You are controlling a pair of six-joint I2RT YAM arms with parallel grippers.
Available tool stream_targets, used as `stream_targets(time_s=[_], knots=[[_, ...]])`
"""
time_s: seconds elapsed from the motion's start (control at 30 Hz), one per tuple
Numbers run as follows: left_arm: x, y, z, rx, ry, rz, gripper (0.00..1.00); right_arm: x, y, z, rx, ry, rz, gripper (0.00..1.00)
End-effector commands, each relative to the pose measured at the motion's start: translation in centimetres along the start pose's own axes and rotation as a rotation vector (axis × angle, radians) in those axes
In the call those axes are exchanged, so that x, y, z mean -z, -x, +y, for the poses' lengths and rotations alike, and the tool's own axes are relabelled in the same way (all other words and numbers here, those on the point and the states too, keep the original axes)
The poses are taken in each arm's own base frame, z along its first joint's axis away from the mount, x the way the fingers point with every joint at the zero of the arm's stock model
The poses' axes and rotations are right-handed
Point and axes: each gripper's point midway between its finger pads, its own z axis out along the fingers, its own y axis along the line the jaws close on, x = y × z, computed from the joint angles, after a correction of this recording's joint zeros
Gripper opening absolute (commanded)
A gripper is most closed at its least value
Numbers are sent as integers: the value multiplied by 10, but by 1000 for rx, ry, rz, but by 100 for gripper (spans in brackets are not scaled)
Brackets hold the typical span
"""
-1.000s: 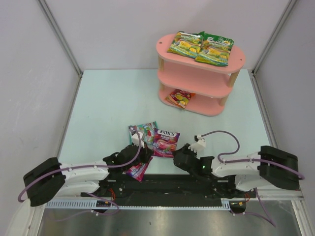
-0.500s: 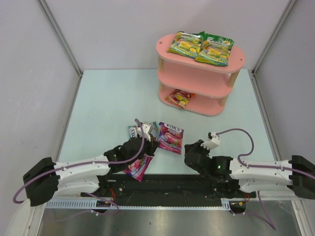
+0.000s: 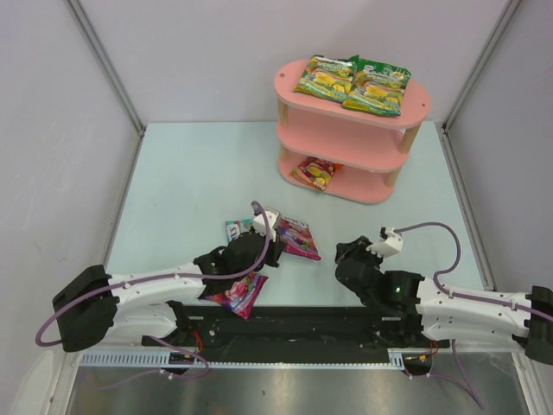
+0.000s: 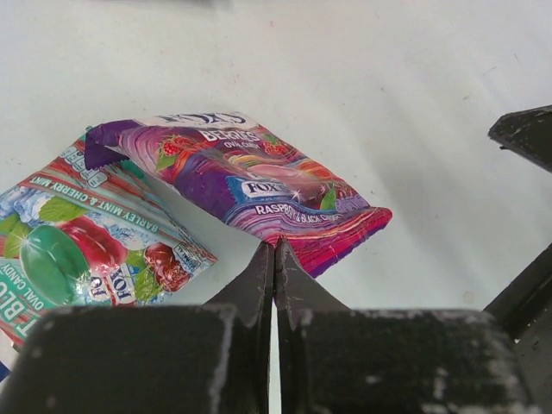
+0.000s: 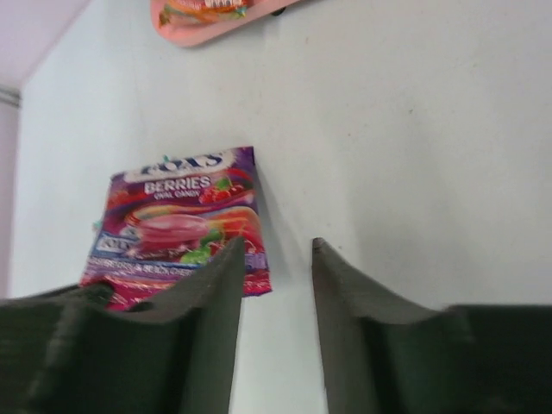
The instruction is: Place and organize the candy bags onto the shelf
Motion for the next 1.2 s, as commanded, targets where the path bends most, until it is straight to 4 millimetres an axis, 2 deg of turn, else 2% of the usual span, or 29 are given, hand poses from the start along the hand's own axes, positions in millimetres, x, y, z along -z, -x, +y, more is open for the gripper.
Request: stream_targets(time_s=[0.0,0.1,0.2,0.23,0.33,0.47,0.63,0.67,0.8,1.03,1.07,1.17], knots=[[2,6,-3,48,-22,-50,0,-1,-3,7,19,23,46,56],[8,-8,1,93,-26,-39,0,-7,-22,16,-42,70,131,63],[14,-34,14,139,8,5,0,-13,-42,21,-67,98,211,66],[17,-52,22,146,27,38,0,-17,-50,18,-46,85,231,66],[21,-82,33,188,57,91,0,-18,-66,28,-31,118,294,70],[20,-113,40,205,90,175,0,-28,-95,19,16,69,367,70],[15,-124,38,224,88,210,0,-32,-113,33,15,58,419,70],[14,-124,37,227,86,211,0,-31,-121,28,36,37,436,70],[12,-123,34,235,73,211,0,-29,-133,31,33,41,453,70],[11,-117,31,232,67,202,0,-24,-130,26,2,-5,415,66],[11,-117,31,234,66,203,0,-22,-129,17,15,-36,403,65],[10,-114,27,238,53,201,0,-22,-123,13,-10,-61,333,63]])
